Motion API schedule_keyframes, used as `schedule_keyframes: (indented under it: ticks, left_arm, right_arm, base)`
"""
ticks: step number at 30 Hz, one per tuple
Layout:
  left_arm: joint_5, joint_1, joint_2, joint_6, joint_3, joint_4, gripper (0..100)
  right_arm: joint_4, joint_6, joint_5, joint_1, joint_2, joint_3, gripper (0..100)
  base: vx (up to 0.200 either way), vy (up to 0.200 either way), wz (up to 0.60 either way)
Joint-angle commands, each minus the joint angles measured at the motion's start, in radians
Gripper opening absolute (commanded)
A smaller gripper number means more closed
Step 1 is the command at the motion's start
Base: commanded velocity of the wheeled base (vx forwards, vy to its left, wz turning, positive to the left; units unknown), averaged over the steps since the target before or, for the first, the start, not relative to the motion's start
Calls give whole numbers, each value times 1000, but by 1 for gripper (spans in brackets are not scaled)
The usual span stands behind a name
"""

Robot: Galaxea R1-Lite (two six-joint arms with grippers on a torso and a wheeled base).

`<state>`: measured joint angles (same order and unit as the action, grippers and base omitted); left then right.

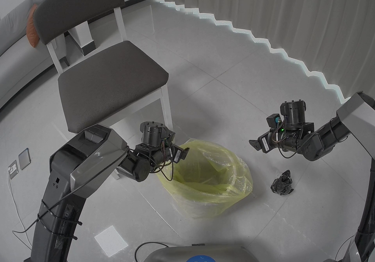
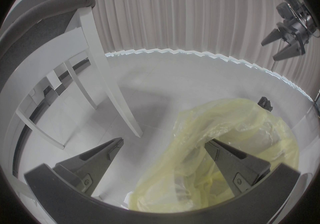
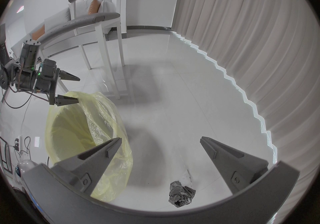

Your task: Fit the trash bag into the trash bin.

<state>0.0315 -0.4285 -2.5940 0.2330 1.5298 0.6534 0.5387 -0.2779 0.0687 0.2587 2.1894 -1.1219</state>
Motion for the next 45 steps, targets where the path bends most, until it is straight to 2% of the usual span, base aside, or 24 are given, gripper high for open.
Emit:
schedule_keyframes:
  ticks: [1, 7, 15, 35, 45]
  left_arm:
    - [-1, 19, -37, -24, 84, -17, 100]
    - [-1, 19, -32, -109, 162, -84, 100]
    - [-1, 34, -78, -110, 217, -94, 100]
    - [-4, 45, -169, -173, 405, -255, 100]
    - [-15, 42, -190, -179, 426, -282, 100]
  right_arm:
    - [3, 3, -4, 1, 3, 8, 100]
    - [3, 5, -4, -1, 9, 14, 100]
    - [18, 5, -10, -3, 13, 31, 100]
    - [56, 3, -10, -1, 43, 73, 100]
    - [93, -3, -12, 7, 64, 97, 100]
  base:
    - [0, 0, 0]
    - [0, 0, 0]
    - [0, 0, 0]
    - [0, 0, 0]
    - [0, 0, 0]
